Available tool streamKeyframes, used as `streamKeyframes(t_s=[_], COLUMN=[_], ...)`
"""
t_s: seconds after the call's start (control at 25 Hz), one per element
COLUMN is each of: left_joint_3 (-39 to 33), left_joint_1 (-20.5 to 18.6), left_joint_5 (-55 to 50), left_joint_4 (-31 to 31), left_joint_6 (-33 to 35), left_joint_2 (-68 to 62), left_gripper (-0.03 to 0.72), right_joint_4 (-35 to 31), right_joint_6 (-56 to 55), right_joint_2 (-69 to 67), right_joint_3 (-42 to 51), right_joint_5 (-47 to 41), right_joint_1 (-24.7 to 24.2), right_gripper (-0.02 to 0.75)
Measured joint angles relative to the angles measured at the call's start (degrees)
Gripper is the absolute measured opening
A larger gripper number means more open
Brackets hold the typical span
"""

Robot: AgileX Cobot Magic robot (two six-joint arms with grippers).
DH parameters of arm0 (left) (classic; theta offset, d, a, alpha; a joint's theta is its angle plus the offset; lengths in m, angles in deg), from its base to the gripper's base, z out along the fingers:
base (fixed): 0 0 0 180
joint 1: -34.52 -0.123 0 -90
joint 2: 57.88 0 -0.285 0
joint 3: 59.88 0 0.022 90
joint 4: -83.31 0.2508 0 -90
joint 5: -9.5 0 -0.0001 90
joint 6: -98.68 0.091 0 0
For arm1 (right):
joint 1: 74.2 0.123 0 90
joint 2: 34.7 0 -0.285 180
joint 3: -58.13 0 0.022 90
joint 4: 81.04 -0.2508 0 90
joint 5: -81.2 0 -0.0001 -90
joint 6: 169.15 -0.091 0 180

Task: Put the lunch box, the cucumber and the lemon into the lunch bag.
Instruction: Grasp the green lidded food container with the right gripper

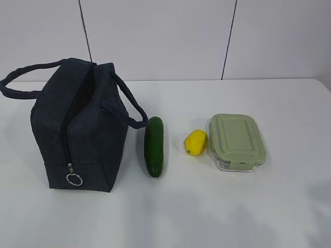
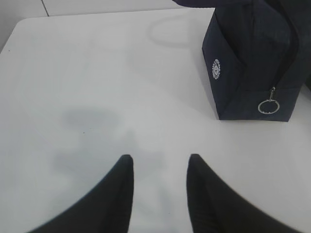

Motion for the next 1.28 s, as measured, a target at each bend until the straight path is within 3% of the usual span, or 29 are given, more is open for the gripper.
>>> streamKeyframes(t_s=[0.68,1.28], left_joint_3=[0.0,0.0], left_joint_1=[0.0,0.0], left_joint_5=[0.0,0.0], left_joint_4=[0.0,0.0], left_joint_6=[0.0,0.0], left_joint_2=[0.0,0.0], left_gripper=[0.264,0.264], right_joint_4=[1.5,-2.7], right_joint_6=[-2.0,-6.2], right_joint_2=[-0.9,-40.7], right_joint_3=[-1.0,-12.5], right_joint_5=[1.0,1.8], right_joint_1=[0.0,0.0], right_gripper=[0.46,0.46])
